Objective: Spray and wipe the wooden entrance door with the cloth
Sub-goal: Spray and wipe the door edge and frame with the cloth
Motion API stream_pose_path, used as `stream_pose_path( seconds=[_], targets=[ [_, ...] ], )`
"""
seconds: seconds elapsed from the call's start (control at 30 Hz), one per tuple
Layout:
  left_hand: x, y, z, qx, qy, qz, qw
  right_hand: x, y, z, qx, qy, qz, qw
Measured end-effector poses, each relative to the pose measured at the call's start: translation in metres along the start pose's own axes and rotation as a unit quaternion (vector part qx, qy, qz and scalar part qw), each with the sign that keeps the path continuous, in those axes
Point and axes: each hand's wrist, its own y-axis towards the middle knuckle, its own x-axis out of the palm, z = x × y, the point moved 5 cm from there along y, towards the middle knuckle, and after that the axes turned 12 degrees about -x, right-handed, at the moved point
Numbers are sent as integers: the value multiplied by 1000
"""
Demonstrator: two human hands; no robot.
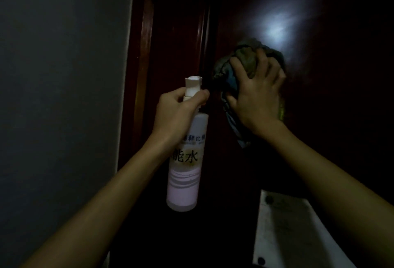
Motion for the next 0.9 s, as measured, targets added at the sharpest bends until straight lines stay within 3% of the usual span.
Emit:
stream_pose_path(
  seconds=[0.23,0.53,0.73,0.9],
  targets=[
    [-15,-21,-59,-13,18,1,1000,5,-43,-26,-75,-13,-58,995],
    [-3,-98,-135,-82,-29,-6,996,26,-213,-88,-137,0,-126,983],
    [-17,-140,-190,-102,20,25,994,32,-315,-121,-175,22,-187,966],
    [-17,-174,-225,-110,64,60,990,34,-381,-138,-210,42,-184,959]
  ],
)
